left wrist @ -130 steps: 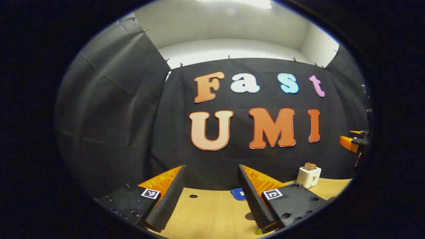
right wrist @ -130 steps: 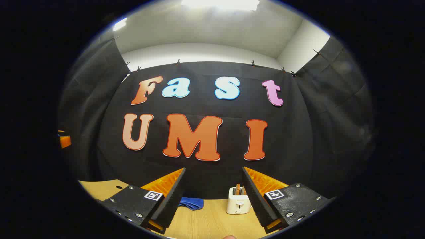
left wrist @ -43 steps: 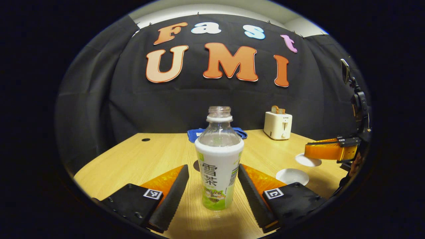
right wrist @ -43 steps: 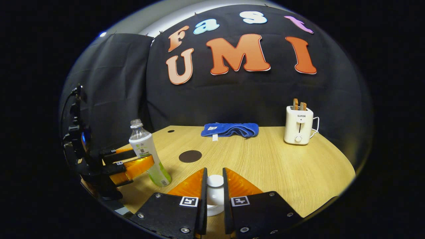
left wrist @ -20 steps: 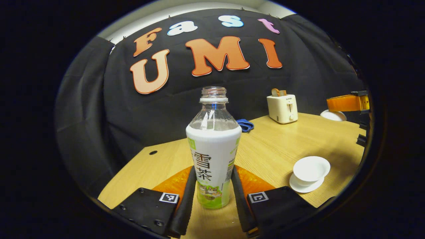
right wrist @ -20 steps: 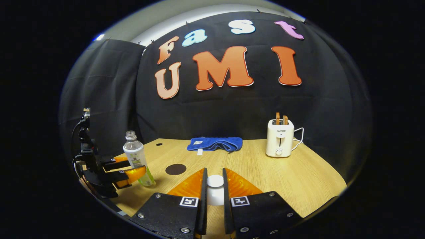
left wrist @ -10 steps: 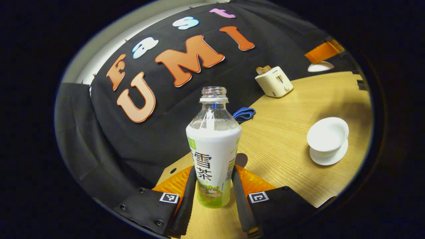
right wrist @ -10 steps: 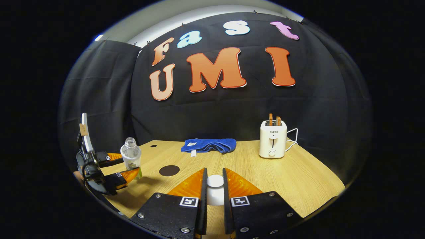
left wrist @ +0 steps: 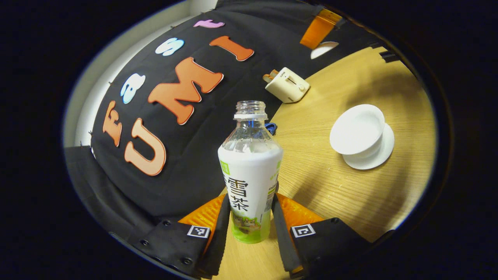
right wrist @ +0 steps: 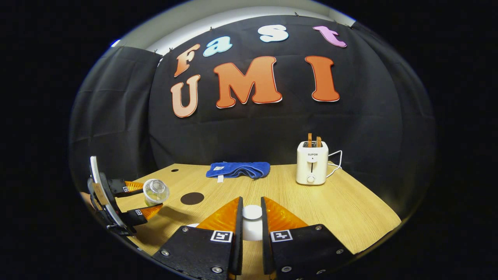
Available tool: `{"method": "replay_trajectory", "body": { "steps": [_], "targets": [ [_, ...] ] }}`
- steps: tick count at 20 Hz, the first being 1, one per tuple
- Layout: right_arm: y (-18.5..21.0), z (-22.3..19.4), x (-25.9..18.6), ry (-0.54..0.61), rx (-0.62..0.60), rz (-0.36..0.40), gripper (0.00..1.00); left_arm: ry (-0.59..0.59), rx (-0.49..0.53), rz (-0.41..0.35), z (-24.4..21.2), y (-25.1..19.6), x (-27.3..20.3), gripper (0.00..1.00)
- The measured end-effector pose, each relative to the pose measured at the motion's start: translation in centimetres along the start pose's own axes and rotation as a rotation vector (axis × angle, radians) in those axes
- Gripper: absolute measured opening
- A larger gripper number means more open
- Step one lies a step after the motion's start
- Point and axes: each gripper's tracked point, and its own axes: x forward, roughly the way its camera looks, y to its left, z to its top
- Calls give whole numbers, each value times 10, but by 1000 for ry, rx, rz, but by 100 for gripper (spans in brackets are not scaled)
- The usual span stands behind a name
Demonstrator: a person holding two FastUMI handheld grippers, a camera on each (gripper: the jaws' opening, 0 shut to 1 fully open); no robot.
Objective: Open the teacup lid with one hand, grasp the water bottle and pour water into the teacup with the other hand; after pouring, place the water bottle on the coaster and then close the teacup lid.
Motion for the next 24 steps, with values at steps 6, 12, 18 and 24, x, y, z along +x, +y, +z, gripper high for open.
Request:
{"method": "replay_trajectory", "body": {
  "steps": [6, 12, 18, 24],
  "targets": [
    [-7, -2, -8, 1, -8, -17, 21, -17, 185, -36, 1, -5, -2, 61],
    [-13, -4, -17, 6, -17, -28, 21, -47, 398, -51, 9, -8, 0, 59],
    [-16, -3, -22, -10, -30, -23, 21, -45, 550, -36, 11, -6, 4, 61],
    [-18, -6, -23, -16, -21, -23, 21, -57, 656, -22, 13, -7, 8, 58]
  ]
}}
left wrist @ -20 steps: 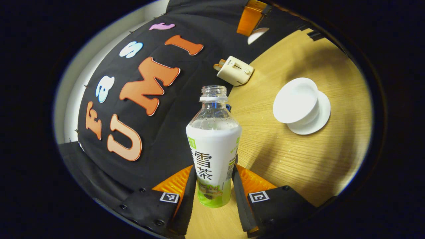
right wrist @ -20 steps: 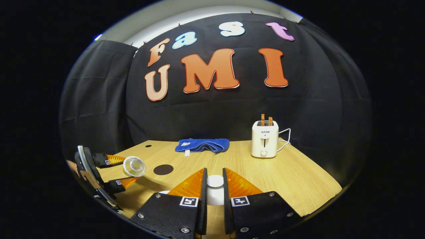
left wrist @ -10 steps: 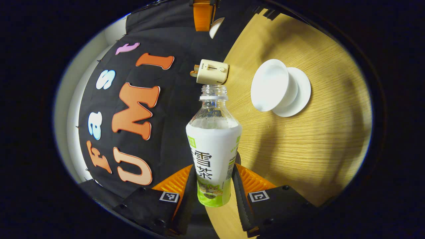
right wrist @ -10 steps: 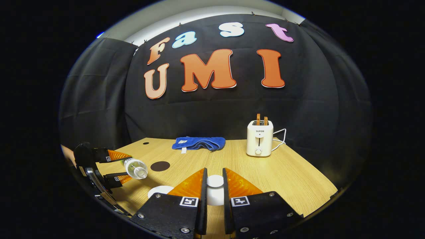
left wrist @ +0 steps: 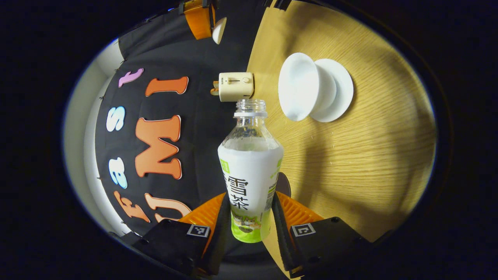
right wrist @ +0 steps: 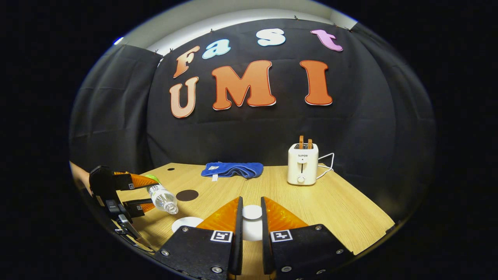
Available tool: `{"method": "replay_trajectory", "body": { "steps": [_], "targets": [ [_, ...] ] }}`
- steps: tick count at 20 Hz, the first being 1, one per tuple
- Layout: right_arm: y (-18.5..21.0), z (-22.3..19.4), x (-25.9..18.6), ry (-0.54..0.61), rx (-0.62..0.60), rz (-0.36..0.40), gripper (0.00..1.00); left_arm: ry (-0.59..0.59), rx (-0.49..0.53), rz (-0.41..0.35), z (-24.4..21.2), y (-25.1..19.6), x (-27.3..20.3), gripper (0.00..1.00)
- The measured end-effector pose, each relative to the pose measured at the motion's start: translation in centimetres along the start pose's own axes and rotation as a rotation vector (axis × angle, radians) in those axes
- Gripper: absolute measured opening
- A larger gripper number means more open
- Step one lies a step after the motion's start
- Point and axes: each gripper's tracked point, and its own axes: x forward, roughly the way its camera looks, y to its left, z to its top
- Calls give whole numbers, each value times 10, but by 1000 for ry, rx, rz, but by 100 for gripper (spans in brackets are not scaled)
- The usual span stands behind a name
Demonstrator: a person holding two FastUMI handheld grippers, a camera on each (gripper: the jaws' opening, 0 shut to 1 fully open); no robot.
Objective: Open the teacup lid with one hand, grasp the water bottle and pour water into the teacup with the other hand; after pouring, place the water bottle on the coaster and then close the teacup lid.
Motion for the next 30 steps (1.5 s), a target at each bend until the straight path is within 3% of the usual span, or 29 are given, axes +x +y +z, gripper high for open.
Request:
{"method": "replay_trajectory", "body": {
  "steps": [5, 7, 8, 14, 16, 29, 30],
  "targets": [
    [-2, -1, -2, -6, 12, 5, 21, -4, 79, 28, 2, 11, 0, 61],
    [-4, -2, -3, -9, 8, 3, 21, -5, 97, 38, 2, 15, -1, 58],
    [-4, -2, -4, -10, 6, 1, 21, -7, 107, 43, 2, 18, -1, 65],
    [1, 0, -10, -31, -5, 16, 21, -22, 124, 61, 8, 22, -7, 58],
    [3, 1, -12, -36, -12, 21, 21, -22, 142, 66, 7, 25, -9, 62],
    [9, 9, -27, -76, -3, 46, 21, -19, 238, 123, 8, 48, -13, 58],
    [8, 9, -27, -78, -3, 46, 21, -17, 249, 128, 9, 50, -12, 62]
  ]
}}
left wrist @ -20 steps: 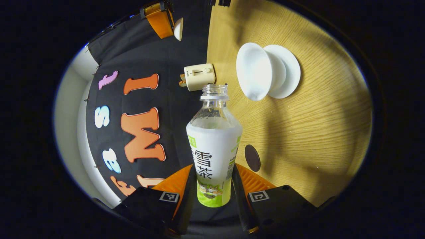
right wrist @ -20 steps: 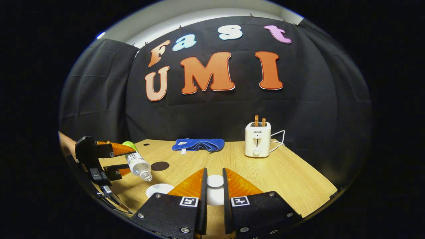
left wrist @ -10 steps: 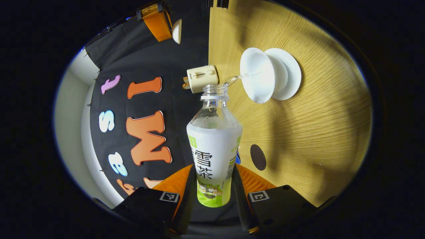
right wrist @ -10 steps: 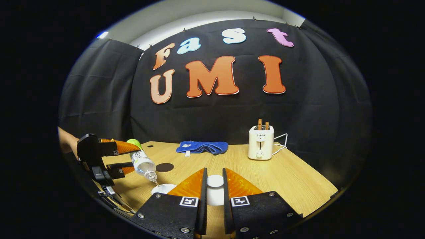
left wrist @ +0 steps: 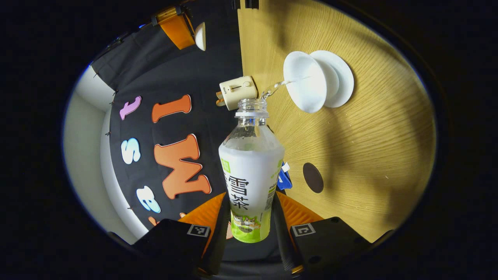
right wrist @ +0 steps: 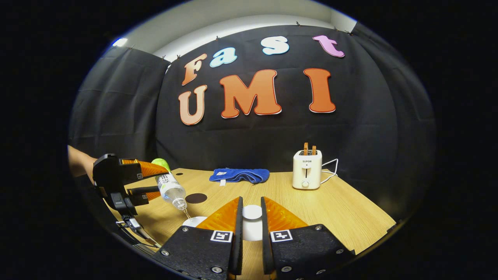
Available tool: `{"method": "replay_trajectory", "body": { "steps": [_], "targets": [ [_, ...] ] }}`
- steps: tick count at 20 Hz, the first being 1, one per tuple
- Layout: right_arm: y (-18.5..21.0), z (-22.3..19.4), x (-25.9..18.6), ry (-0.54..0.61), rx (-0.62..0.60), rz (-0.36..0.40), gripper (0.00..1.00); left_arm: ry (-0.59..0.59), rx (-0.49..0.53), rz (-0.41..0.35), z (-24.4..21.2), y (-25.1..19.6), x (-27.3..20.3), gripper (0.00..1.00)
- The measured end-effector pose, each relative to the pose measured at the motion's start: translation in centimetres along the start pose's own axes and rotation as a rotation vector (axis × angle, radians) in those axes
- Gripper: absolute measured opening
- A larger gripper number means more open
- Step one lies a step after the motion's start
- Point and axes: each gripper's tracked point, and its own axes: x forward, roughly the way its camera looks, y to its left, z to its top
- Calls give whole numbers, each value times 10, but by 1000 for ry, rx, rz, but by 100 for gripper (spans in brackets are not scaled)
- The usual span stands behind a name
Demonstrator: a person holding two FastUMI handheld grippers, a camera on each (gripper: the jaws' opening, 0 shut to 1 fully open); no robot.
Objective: Open the teacup lid with one hand, grasp the water bottle and pour water into the teacup with the other hand; after pouring, place the water bottle on the coaster and then close the teacup lid.
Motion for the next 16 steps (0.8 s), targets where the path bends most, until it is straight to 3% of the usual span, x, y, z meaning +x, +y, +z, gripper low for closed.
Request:
{"method": "replay_trajectory", "body": {
  "steps": [1, 7, 8, 16],
  "targets": [
    [0, 0, -1, 1, 0, 2, 21, 2, 11, 6, -2, 5, 1, 58],
    [-4, 3, -1, -8, -1, -2, 21, 10, 91, 71, -11, 31, 3, 65],
    [-5, 3, 0, -9, 2, -2, 21, 7, 106, 79, -11, 34, 5, 59],
    [-11, 1, -1, -2, 10, -11, 21, 9, 192, 92, -20, 59, 4, 58]
  ]
}}
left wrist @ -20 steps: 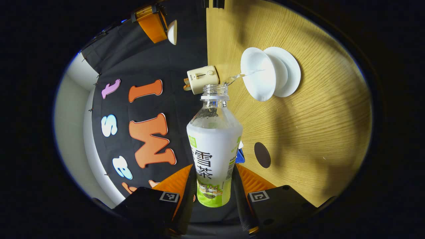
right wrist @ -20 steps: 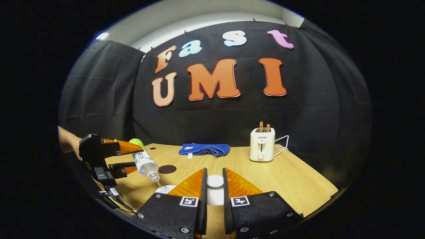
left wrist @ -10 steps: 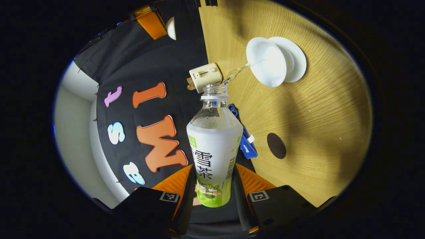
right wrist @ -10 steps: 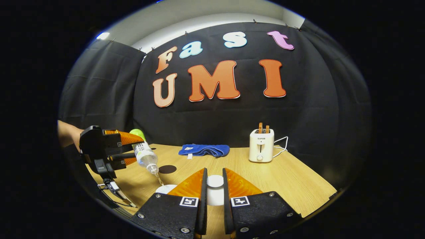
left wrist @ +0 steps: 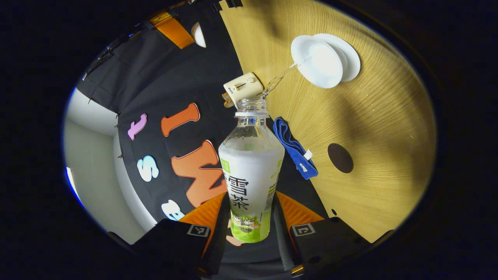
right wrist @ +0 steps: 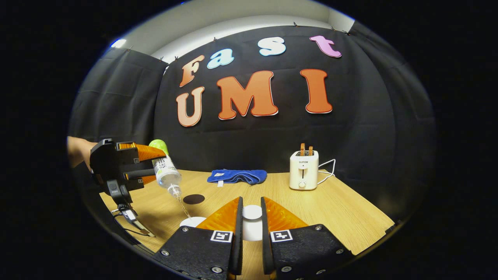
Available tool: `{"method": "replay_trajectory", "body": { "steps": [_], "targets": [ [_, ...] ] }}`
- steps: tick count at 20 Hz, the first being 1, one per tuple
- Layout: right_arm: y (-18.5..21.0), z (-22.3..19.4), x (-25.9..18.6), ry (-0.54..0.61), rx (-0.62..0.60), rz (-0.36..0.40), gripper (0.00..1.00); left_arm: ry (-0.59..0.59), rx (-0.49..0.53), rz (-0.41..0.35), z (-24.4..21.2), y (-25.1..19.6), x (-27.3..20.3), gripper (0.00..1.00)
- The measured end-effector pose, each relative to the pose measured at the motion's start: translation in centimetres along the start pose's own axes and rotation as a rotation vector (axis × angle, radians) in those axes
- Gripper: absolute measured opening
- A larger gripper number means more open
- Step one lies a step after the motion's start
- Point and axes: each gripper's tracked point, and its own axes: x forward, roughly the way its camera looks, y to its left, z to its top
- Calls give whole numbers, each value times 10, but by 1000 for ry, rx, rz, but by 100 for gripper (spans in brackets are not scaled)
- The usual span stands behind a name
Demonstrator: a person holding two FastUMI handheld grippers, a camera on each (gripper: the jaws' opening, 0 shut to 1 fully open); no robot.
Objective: Open the teacup lid with one hand, grasp the water bottle and pour water into the teacup with the other hand; after pouring, place the water bottle on the coaster and then close the teacup lid.
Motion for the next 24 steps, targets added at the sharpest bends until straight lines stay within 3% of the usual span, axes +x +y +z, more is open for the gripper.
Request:
{"method": "replay_trajectory", "body": {
  "steps": [2, 9, 16, 18, 24],
  "targets": [
    [1, 1, 0, -1, 0, 3, 21, 6, 18, 11, -3, 7, -1, 62],
    [6, -3, -1, 10, 7, 25, 21, -18, 85, 27, 1, 16, -2, 59],
    [11, -10, -3, 31, 5, 37, 21, -68, 137, 27, 29, 6, -2, 64],
    [12, -13, -5, 38, 8, 38, 21, -85, 150, 24, 38, 4, -3, 60],
    [10, -17, -13, 53, 1, 30, 21, -101, 173, 7, 52, -9, -4, 61]
  ]
}}
